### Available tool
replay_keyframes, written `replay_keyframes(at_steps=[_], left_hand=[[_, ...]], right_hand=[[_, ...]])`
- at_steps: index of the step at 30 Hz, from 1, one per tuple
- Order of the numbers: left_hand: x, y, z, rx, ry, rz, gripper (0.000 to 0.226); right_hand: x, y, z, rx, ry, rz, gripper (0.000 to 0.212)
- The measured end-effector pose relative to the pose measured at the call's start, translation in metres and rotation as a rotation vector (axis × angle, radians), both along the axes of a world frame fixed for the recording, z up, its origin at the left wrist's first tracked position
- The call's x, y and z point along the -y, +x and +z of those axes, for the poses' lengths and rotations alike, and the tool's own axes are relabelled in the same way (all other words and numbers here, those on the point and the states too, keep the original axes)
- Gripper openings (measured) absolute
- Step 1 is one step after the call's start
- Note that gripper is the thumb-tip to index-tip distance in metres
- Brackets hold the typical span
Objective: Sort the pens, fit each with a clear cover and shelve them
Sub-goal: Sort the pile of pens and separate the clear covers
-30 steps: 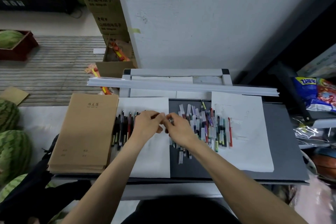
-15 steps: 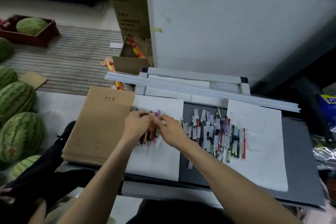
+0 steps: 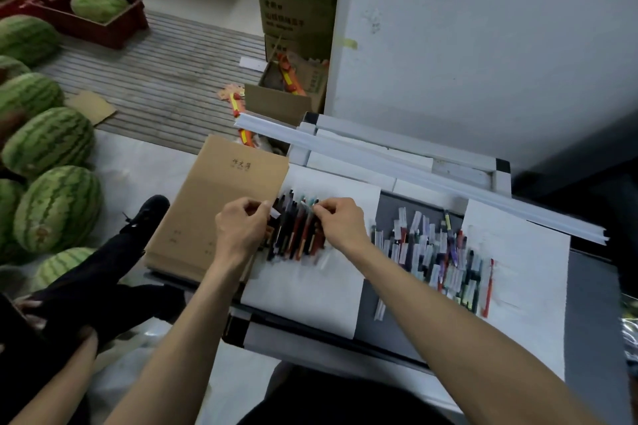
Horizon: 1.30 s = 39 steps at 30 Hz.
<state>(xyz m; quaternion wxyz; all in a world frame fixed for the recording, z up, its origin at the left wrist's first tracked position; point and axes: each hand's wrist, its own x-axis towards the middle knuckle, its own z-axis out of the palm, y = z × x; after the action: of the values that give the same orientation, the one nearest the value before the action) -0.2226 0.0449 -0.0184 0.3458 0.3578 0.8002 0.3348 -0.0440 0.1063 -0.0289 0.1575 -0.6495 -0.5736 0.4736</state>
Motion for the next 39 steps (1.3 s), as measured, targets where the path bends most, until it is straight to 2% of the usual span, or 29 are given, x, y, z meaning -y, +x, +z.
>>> replay_keyframes(at_steps=[6, 12, 17, 22, 27, 30, 33, 36, 39], left_hand=[[0.004, 0.012, -0.009, -0.049, -0.082, -0.139, 0.029], [-0.002, 0.022, -0.013, -0.137, -0.112, -0.192, 0.022], [-0.009, 0.026, -0.01, -0.191, -0.124, -0.251, 0.025], [-0.01, 0.032, -0.01, -0.194, -0.123, -0.309, 0.022], [-0.011, 0.045, -0.008, -0.196, -0.09, -0.329, 0.021], [-0.013, 0.048, -0.006, -0.18, -0.087, -0.324, 0.019], [-0.016, 0.05, -0.003, -0.17, -0.078, -0.33, 0.021], [-0.018, 0.049, -0.002, -0.169, -0.064, -0.325, 0.022], [-0.015, 0.046, 0.002, -0.171, -0.009, -0.285, 0.023]], right_hand=[[0.003, -0.009, -0.004, -0.028, 0.008, -0.118, 0.015], [0.01, -0.012, -0.008, -0.106, -0.013, -0.153, 0.033], [0.021, -0.004, -0.005, -0.12, 0.015, -0.099, 0.022], [0.035, 0.014, -0.004, -0.029, 0.127, -0.01, 0.016], [0.043, 0.011, -0.011, 0.08, 0.154, 0.114, 0.018], [0.038, 0.005, -0.012, 0.08, 0.133, 0.065, 0.016], [0.031, 0.0, -0.013, 0.077, 0.144, 0.001, 0.003], [0.022, -0.005, -0.015, 0.085, 0.152, -0.016, 0.015], [0.016, -0.005, -0.016, 0.095, 0.16, 0.009, 0.008]])
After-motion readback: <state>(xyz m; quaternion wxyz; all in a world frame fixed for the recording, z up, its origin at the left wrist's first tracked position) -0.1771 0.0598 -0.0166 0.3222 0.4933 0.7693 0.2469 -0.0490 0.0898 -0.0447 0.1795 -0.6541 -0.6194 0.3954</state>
